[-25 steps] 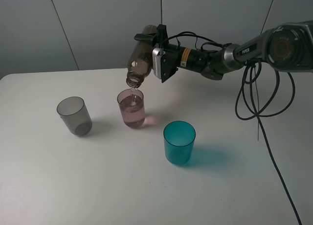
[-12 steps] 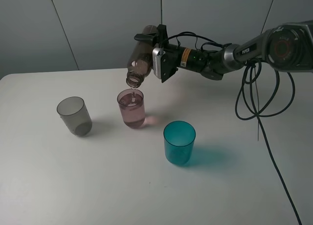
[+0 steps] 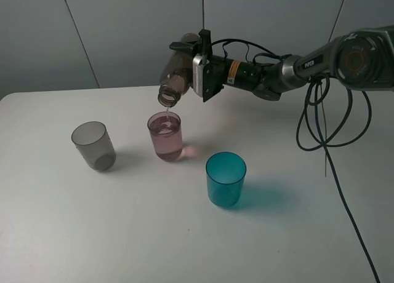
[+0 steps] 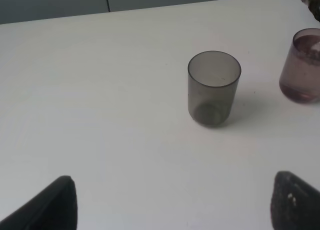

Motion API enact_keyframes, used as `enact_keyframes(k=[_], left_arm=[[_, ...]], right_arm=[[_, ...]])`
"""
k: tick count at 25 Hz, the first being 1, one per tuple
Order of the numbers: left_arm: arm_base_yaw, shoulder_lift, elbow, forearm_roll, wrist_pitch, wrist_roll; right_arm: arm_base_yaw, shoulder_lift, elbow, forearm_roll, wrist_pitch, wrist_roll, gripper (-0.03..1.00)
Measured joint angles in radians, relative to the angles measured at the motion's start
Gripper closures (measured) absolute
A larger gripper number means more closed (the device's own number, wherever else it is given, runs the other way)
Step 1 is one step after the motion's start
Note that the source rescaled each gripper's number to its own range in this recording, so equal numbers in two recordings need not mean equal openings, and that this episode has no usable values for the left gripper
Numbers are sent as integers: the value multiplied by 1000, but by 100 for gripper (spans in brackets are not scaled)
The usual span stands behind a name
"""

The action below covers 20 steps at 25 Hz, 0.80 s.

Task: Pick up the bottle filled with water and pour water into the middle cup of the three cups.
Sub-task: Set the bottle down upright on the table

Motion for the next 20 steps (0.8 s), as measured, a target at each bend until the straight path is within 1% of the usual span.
enact_keyframes(k=[6, 9, 15, 20], left_arm=[[0, 0, 0, 0, 0, 0], [0, 0, 0, 0, 0, 0], [0, 0, 0, 0, 0, 0], [0, 0, 0, 0, 0, 0]], right_arm=[[0, 0, 20, 0, -19, 121, 97], [0, 0, 36, 0, -25, 231, 97], [0, 0, 40, 6, -58, 520, 97], [0, 0, 40, 35, -107, 679, 97]])
